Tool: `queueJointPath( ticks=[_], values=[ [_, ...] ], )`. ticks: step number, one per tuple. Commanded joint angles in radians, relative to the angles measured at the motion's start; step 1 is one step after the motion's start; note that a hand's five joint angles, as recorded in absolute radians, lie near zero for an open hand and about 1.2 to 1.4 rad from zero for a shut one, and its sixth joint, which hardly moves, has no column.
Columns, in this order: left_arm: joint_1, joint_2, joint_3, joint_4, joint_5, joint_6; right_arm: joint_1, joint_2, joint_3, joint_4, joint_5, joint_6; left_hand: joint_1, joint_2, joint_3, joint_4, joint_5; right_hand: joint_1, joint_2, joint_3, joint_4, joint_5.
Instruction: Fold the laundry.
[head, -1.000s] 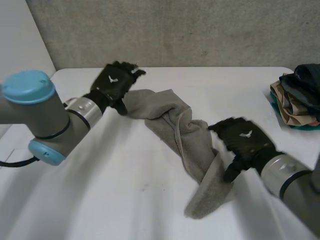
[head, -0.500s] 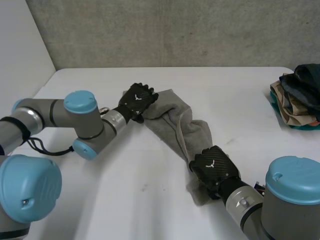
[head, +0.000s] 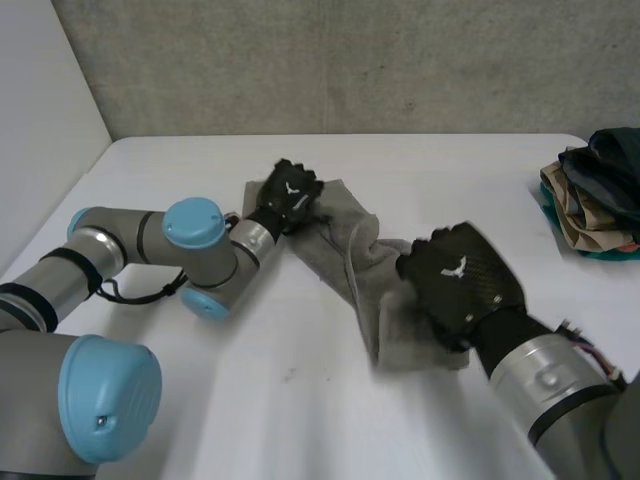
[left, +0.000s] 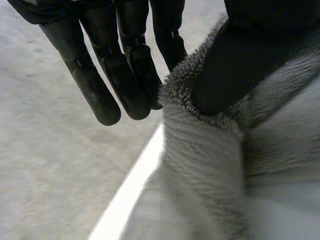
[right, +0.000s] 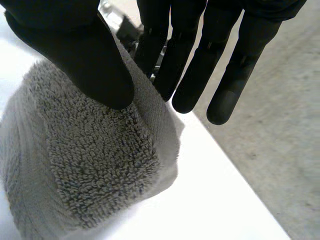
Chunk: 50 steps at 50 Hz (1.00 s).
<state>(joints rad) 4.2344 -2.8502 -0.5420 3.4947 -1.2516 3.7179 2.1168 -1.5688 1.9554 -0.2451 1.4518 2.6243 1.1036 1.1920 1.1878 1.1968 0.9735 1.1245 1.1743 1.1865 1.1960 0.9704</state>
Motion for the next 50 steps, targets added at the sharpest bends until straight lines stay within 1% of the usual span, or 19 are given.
queueJointPath(
  ticks=[1, 3, 7, 10, 14, 17, 19, 23, 26, 28, 32, 36, 40, 41, 43, 44, 46, 48, 50],
  values=[
    [0.009, 0.185, -0.231, 0.21, -0.138, 0.069, -0.175, -0.037, -0.076, 0.03, 0.007, 0.062, 0.293, 0.204, 0.208, 0.199, 0.248, 0.272, 0.222, 0.21, 0.2, 0.251],
    [0.015, 0.264, -0.324, 0.24, -0.144, 0.073, -0.243, -0.039, -0.131, 0.046, 0.009, 0.069, 0.293, 0.204, 0.208, 0.199, 0.248, 0.272, 0.222, 0.21, 0.2, 0.251],
    [0.018, 0.486, -0.565, 0.265, -0.149, 0.07, -0.308, -0.034, -0.234, 0.053, 0.019, 0.091, 0.293, 0.204, 0.208, 0.199, 0.248, 0.272, 0.222, 0.21, 0.2, 0.251],
    [0.018, 0.658, -0.749, 0.259, -0.155, 0.07, -0.313, -0.011, -0.3, 0.061, 0.039, 0.099, 0.293, 0.204, 0.208, 0.199, 0.248, 0.272, 0.222, 0.21, 0.2, 0.251],
    [0.018, 0.851, -0.943, 0.201, -0.163, 0.074, -0.311, 0.099, -0.419, 0.128, 0.097, 0.083, 0.293, 0.204, 0.208, 0.199, 0.248, 0.272, 0.222, 0.21, 0.2, 0.251],
    [0.03, 0.989, -1.062, 0.09, -0.196, 0.076, -0.308, 0.177, -0.487, 0.216, 0.111, 0.065, 0.293, 0.204, 0.208, 0.199, 0.248, 0.272, 0.222, 0.21, 0.2, 0.251],
    [0.044, 1.031, -1.124, -0.015, -0.232, 0.076, -0.305, 0.246, -0.539, 0.317, 0.11, 0.034, 0.293, 0.204, 0.208, 0.199, 0.248, 0.272, 0.222, 0.21, 0.2, 0.251],
    [0.042, 1.022, -1.177, -0.205, -0.265, 0.077, -0.276, 0.348, -0.595, 0.443, 0.124, -0.068, 0.293, 0.204, 0.208, 0.199, 0.248, 0.272, 0.222, 0.21, 0.2, 0.251],
    [0.041, 0.999, -1.172, -0.275, -0.269, 0.079, -0.246, 0.416, -0.628, 0.455, 0.133, -0.128, 0.293, 0.204, 0.208, 0.199, 0.248, 0.272, 0.222, 0.21, 0.2, 0.251],
    [0.048, 0.925, -1.136, -0.27, -0.278, 0.082, -0.232, 0.45, -0.654, 0.431, 0.15, -0.133, 0.293, 0.204, 0.208, 0.199, 0.248, 0.272, 0.222, 0.21, 0.2, 0.251],
    [0.048, 0.806, -0.985, -0.186, -0.308, 0.088, -0.221, 0.518, -0.743, 0.319, 0.189, -0.122, 0.293, 0.204, 0.208, 0.199, 0.248, 0.272, 0.222, 0.21, 0.2, 0.251],
    [0.058, 0.737, -0.758, -0.082, -0.35, 0.109, -0.216, 0.566, -0.865, 0.118, 0.222, -0.118, 0.293, 0.204, 0.208, 0.199, 0.248, 0.272, 0.222, 0.21, 0.2, 0.251],
    [0.093, 0.715, -0.56, 0.079, -0.358, 0.126, -0.212, 0.575, -0.944, -0.196, 0.228, -0.118, 0.293, 0.204, 0.208, 0.199, 0.248, 0.272, 0.222, 0.21, 0.2, 0.251],
    [0.105, 0.721, -0.526, 0.187, -0.361, 0.116, -0.206, 0.569, -0.94, -0.356, 0.219, -0.113, 0.293, 0.204, 0.208, 0.199, 0.248, 0.272, 0.222, 0.21, 0.2, 0.251],
    [0.107, 0.724, -0.526, 0.303, -0.361, 0.102, -0.199, 0.561, -0.919, -0.506, 0.203, -0.102, 0.293, 0.204, 0.208, 0.199, 0.248, 0.272, 0.222, 0.21, 0.2, 0.251],
    [0.098, 0.727, -0.544, 0.423, -0.365, 0.085, -0.193, 0.547, -0.885, -0.625, 0.185, -0.087, 0.293, 0.204, 0.208, 0.199, 0.248, 0.272, 0.222, 0.21, 0.2, 0.251],
    [0.096, 0.747, -0.584, 0.522, -0.368, 0.07, -0.193, 0.526, -0.844, -0.725, 0.167, -0.066, 0.293, 0.204, 0.208, 0.199, 0.248, 0.272, 0.222, 0.21, 0.2, 0.251],
    [0.098, 0.807, -0.689, 0.593, -0.364, 0.068, -0.192, 0.495, -0.773, -0.77, 0.131, -0.024, 0.293, 0.204, 0.208, 0.199, 0.248, 0.272, 0.222, 0.21, 0.2, 0.251],
    [0.098, 0.836, -0.763, 0.593, -0.361, 0.063, -0.193, 0.481, -0.732, -0.761, 0.117, 0.006, 0.293, 0.204, 0.208, 0.199, 0.248, 0.272, 0.222, 0.21, 0.2, 0.251]
  ],
)
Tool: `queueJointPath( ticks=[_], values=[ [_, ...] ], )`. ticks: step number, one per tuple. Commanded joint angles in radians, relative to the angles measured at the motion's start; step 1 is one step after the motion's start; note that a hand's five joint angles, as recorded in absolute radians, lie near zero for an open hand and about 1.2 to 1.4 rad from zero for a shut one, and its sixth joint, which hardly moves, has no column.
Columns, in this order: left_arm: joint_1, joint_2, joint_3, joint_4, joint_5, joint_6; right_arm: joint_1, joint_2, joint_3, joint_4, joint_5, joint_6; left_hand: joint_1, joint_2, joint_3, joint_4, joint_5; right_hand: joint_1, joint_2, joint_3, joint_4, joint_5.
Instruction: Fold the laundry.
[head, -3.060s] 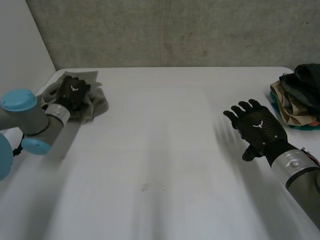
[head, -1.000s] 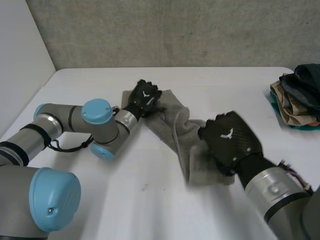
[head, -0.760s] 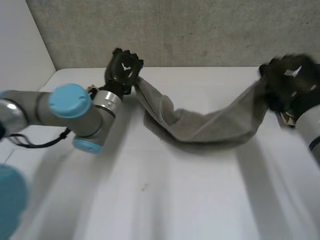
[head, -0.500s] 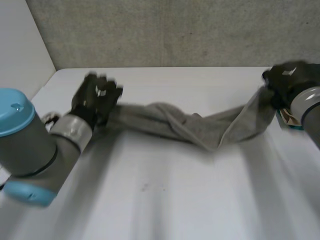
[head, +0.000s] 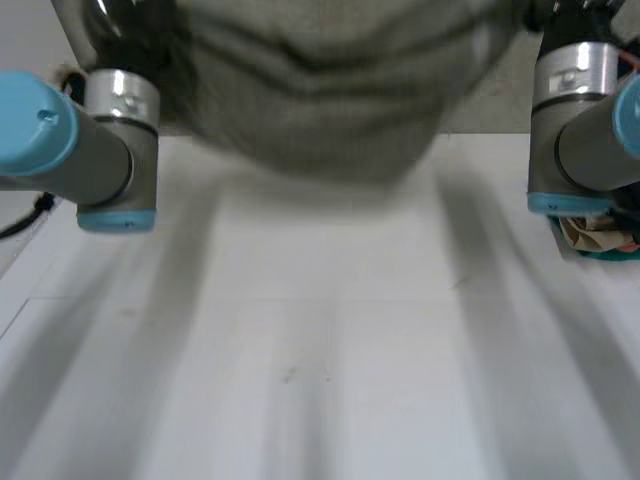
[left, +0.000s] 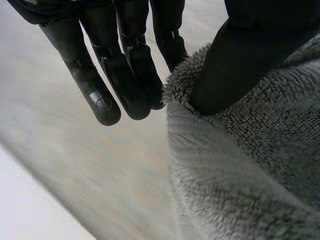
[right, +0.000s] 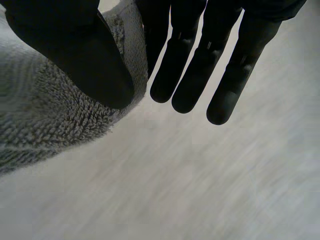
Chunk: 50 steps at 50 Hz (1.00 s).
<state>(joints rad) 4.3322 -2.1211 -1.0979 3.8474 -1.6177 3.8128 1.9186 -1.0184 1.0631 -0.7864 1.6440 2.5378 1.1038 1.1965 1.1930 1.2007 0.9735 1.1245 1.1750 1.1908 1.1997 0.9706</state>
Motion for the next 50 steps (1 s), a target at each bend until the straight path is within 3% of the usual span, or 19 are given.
queueJointPath(
  ticks=[1, 7, 12, 19, 24, 27, 28, 32, 33, 42, 50],
  values=[
    [0.0, 0.119, -0.246, 0.238, 0.007, -0.036, 0.002, -0.075, 0.2, -0.202, -0.081, 0.122, 0.292, 0.2, 0.203, 0.196, 0.248, 0.272, 0.221, 0.205, 0.197, 0.251],
    [-0.005, 0.144, -0.543, 0.192, 0.007, -0.036, -0.006, -0.078, 0.343, -0.065, -0.107, 0.173, 0.292, 0.2, 0.203, 0.196, 0.248, 0.272, 0.221, 0.205, 0.197, 0.251],
    [-0.032, 0.141, -0.701, 0.109, 0.005, -0.03, -0.012, -0.069, 0.426, 0.133, -0.176, 0.17, 0.292, 0.2, 0.203, 0.196, 0.248, 0.272, 0.221, 0.205, 0.197, 0.251],
    [-0.089, 0.17, -0.806, -0.198, -0.014, -0.029, -0.013, 0.003, 0.508, 0.308, -0.204, 0.151, 0.29, 0.197, 0.201, 0.193, 0.246, 0.272, 0.221, 0.205, 0.197, 0.251],
    [-0.088, 0.306, -0.815, -0.506, -0.054, -0.053, -0.042, -0.006, 0.563, 0.314, -0.213, 0.113, 0.064, -0.028, -0.025, -0.033, 0.02, 0.272, 0.221, 0.205, 0.197, 0.251],
    [-0.089, 0.374, -0.812, -0.594, -0.053, -0.074, -0.052, -0.016, 0.58, 0.314, -0.217, 0.096, -0.05, -0.143, -0.139, -0.147, -0.094, 0.272, 0.221, 0.205, 0.197, 0.251],
    [-0.088, 0.419, -0.804, -0.624, -0.05, -0.094, -0.052, -0.023, 0.587, 0.314, -0.217, 0.087, -0.208, -0.3, -0.297, -0.304, -0.252, 0.272, 0.221, 0.205, 0.197, 0.251],
    [-0.08, 0.51, -0.763, -0.626, -0.048, -0.154, -0.05, -0.042, 0.607, 0.315, -0.217, 0.079, -0.794, -0.887, -0.884, -0.891, -0.839, 0.272, 0.221, 0.205, 0.197, 0.251],
    [-0.078, 0.52, -0.751, -0.625, -0.048, -0.162, -0.049, -0.045, 0.61, 0.315, -0.217, 0.079, -0.822, -0.915, -0.912, -0.919, -0.867, 0.272, 0.221, 0.205, 0.197, 0.251],
    [-0.011, 0.478, -0.637, -0.611, -0.031, -0.237, -0.049, -0.107, 0.643, 0.32, -0.207, 0.082, -0.823, -0.916, -0.912, -0.92, -0.867, 0.272, 0.221, 0.205, 0.197, 0.251],
    [0.067, 0.251, -0.57, -0.615, 0.125, -0.239, -0.055, -0.14, 0.646, 0.345, -0.205, 0.088, -0.767, -0.86, -0.856, -0.864, -0.811, 0.272, 0.221, 0.205, 0.197, 0.251]
  ],
)
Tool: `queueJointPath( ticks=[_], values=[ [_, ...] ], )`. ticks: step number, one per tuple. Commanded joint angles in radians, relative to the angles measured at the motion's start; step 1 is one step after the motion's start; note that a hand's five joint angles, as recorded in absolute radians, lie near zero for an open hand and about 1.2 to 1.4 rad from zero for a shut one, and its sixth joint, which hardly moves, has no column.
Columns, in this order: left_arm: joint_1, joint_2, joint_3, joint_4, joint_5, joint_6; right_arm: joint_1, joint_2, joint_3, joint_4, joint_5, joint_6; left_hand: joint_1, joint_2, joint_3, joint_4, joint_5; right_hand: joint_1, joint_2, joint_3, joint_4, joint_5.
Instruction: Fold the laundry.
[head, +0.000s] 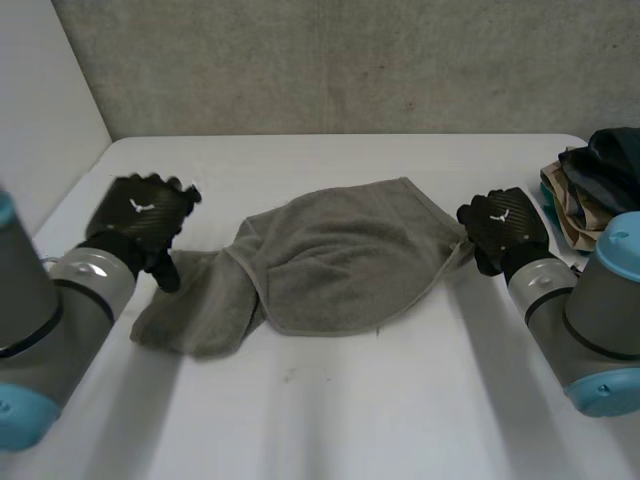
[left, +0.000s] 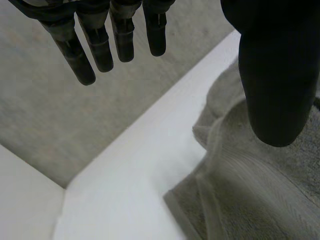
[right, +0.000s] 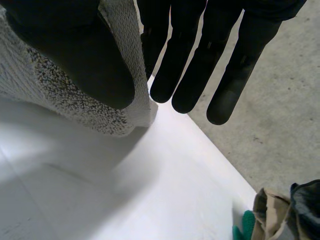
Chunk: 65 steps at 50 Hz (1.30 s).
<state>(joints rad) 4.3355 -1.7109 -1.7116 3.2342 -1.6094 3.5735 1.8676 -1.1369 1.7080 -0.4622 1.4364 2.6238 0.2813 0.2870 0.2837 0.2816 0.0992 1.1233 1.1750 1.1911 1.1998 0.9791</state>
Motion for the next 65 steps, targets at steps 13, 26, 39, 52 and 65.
queueJointPath(
  ticks=[13, 26, 39, 52, 65],
  values=[
    [0.101, -0.375, 0.201, 0.045, 0.316, -0.027, 0.002, -0.018, 0.004, 0.039, 0.002, -0.005, 0.114, 0.108, 0.112, 0.114, 0.122, 0.273, 0.221, 0.205, 0.196, 0.243],
    [0.092, -0.523, 0.346, 0.001, 0.292, -0.018, -0.005, -0.055, -0.016, 0.091, 0.01, -0.008, 1.115, 1.109, 1.113, 1.115, 1.123, 0.273, 0.221, 0.205, 0.196, 0.243],
    [0.121, 0.04, 0.219, -0.017, 0.151, 0.024, -0.068, -0.4, -0.31, 0.482, 0.076, -0.051, 1.115, 1.109, 1.113, 1.115, 1.123, 0.273, 0.221, 0.205, 0.196, 0.243],
    [0.174, 0.16, 0.162, -0.162, 0.143, 0.28, -0.09, -0.331, -0.591, 0.813, 0.168, -0.232, 1.115, 1.109, 1.113, 1.115, 1.123, 0.273, 0.221, 0.205, 0.196, 0.243],
    [0.156, -0.301, 0.389, 0.136, 0.117, 0.338, -0.028, 0.026, -0.666, 0.608, 0.243, -0.202, 1.115, 1.109, 1.113, 1.115, 1.123, 0.273, 0.221, 0.205, 0.196, 0.243]
  ],
)
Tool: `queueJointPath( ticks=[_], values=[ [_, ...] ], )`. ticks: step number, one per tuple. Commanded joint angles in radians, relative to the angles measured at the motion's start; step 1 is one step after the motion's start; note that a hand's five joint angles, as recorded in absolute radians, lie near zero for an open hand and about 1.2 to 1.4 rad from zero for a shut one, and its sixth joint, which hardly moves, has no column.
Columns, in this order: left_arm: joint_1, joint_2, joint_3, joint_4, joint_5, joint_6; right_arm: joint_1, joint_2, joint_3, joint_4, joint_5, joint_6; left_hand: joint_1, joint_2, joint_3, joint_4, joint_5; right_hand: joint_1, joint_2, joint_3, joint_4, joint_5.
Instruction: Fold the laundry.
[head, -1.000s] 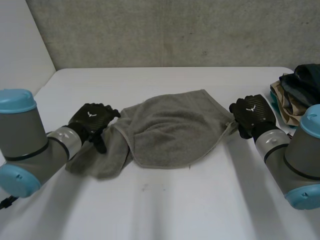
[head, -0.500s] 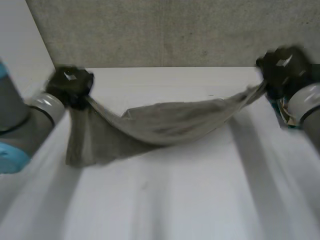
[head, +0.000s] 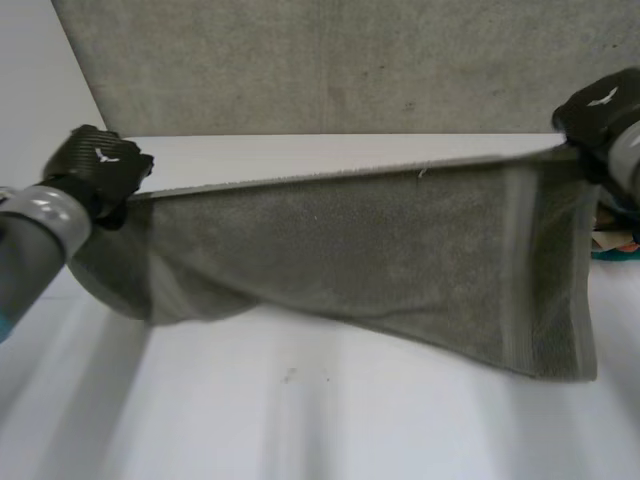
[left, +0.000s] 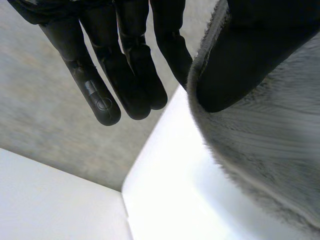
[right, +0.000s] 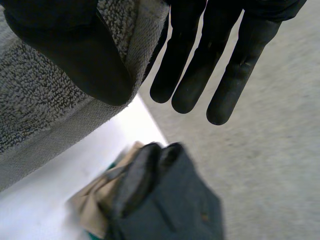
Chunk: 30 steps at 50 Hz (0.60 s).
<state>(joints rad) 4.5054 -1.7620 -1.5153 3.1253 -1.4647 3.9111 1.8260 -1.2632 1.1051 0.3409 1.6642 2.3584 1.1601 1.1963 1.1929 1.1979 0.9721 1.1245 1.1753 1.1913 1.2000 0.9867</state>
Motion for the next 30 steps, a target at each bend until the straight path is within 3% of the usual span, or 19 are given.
queueJointPath(
  ticks=[1, 4, 9, 13, 23, 30],
  values=[
    [-0.017, -0.272, 0.229, 0.287, -0.037, -0.001, 0.013, 0.174, -0.085, -0.282, 0.02, 0.085, 0.236, 0.2, 0.203, 0.198, 0.25, 0.272, 0.221, 0.205, 0.196, 0.235],
    [-0.034, -0.332, 0.364, 0.471, -0.077, -0.001, 0.013, 0.185, -0.109, -0.431, 0.031, 0.119, 0.236, 0.2, 0.203, 0.198, 0.25, 0.272, 0.221, 0.205, 0.196, 0.235],
    [-0.043, -0.341, 0.496, 0.769, -0.092, -0.039, 0.018, 0.154, -0.12, -0.832, 0.048, 0.168, 0.236, 0.2, 0.203, 0.198, 0.25, 0.272, 0.221, 0.205, 0.196, 0.235],
    [-0.043, -0.308, 0.515, 0.855, -0.095, -0.096, 0.024, 0.127, -0.113, -1.006, 0.04, 0.179, 0.236, 0.2, 0.203, 0.198, 0.25, 0.272, 0.221, 0.205, 0.196, 0.235],
    [-0.034, -0.206, 0.245, 0.811, -0.091, -0.127, 0.029, 0.127, -0.019, -0.892, 0.031, 0.183, 0.236, 0.2, 0.203, 0.198, 0.25, 0.272, 0.221, 0.205, 0.196, 0.235],
    [-0.035, -0.197, -0.055, 0.82, -0.077, -0.124, 0.021, 0.191, 0.143, -0.746, -0.067, 0.231, 0.236, 0.2, 0.203, 0.198, 0.25, 0.272, 0.221, 0.205, 0.196, 0.235]
  ],
)
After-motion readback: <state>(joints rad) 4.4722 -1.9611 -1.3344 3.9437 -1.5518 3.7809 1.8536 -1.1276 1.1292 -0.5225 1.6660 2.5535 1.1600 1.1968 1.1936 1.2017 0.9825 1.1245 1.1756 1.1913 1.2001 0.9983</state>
